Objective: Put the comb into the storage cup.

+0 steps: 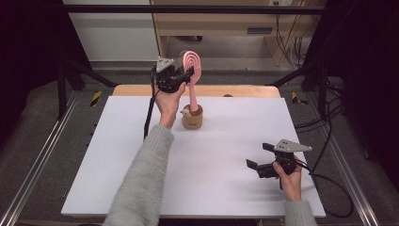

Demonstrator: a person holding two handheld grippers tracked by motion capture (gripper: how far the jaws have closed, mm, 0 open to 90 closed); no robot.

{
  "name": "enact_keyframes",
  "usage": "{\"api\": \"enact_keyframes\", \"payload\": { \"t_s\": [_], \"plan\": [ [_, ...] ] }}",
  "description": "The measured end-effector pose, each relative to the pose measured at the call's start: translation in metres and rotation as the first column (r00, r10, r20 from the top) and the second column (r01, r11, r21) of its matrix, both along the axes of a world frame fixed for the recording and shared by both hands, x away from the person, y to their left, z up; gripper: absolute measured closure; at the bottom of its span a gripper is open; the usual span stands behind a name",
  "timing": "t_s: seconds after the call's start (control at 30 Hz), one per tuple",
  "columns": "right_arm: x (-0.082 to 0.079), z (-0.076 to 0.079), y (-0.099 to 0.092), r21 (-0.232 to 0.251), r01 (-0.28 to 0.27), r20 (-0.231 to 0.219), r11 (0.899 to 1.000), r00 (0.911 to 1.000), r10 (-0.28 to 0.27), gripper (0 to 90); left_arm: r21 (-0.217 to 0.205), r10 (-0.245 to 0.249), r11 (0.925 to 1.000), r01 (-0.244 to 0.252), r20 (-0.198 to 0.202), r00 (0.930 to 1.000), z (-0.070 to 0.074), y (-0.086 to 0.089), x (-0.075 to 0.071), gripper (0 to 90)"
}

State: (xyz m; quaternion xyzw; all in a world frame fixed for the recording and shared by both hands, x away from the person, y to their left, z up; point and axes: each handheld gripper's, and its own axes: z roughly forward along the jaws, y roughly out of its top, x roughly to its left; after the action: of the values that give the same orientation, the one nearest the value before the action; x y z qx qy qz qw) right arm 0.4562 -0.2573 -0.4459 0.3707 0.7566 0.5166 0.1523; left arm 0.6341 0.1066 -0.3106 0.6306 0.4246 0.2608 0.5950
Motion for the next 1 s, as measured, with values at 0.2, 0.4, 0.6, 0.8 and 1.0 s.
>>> {"api": "enact_keyframes", "payload": {
  "t_s": [0.2,0.4,0.6,0.8,1.0],
  "plan": [
    [0.0,0.0,0.0,-0.001,0.0,-0.001,1.0,1.0,0.0,0.4,0.011,0.0,0.9999,0.0,-0.001,1.0,-0.004,-0.001,0.003,62.9],
    [0.0,0.0,0.0,0.0,0.0,-0.002,1.0,1.0,0.0,0.4,0.01,0.001,1.0,-0.001,-0.013,0.9999,-0.01,0.0,0.005,62.9],
    [0.0,0.0,0.001,0.0,0.0,-0.002,1.0,1.0,0.0,0.4,0.013,-0.006,0.9999,0.006,-0.012,0.9999,-0.013,-0.001,0.006,62.9],
    [0.0,0.0,0.0,0.0,-0.001,0.0,1.0,1.0,0.001,0.4,0.012,-0.012,0.9999,0.012,-0.015,0.9998,-0.018,-0.003,0.006,62.9],
    [0.0,0.0,0.0,0.0,0.0,-0.002,1.0,1.0,0.0,0.4,0.014,-0.015,0.9998,0.016,-0.029,0.9995,-0.026,-0.003,0.008,62.9]
  ]
}}
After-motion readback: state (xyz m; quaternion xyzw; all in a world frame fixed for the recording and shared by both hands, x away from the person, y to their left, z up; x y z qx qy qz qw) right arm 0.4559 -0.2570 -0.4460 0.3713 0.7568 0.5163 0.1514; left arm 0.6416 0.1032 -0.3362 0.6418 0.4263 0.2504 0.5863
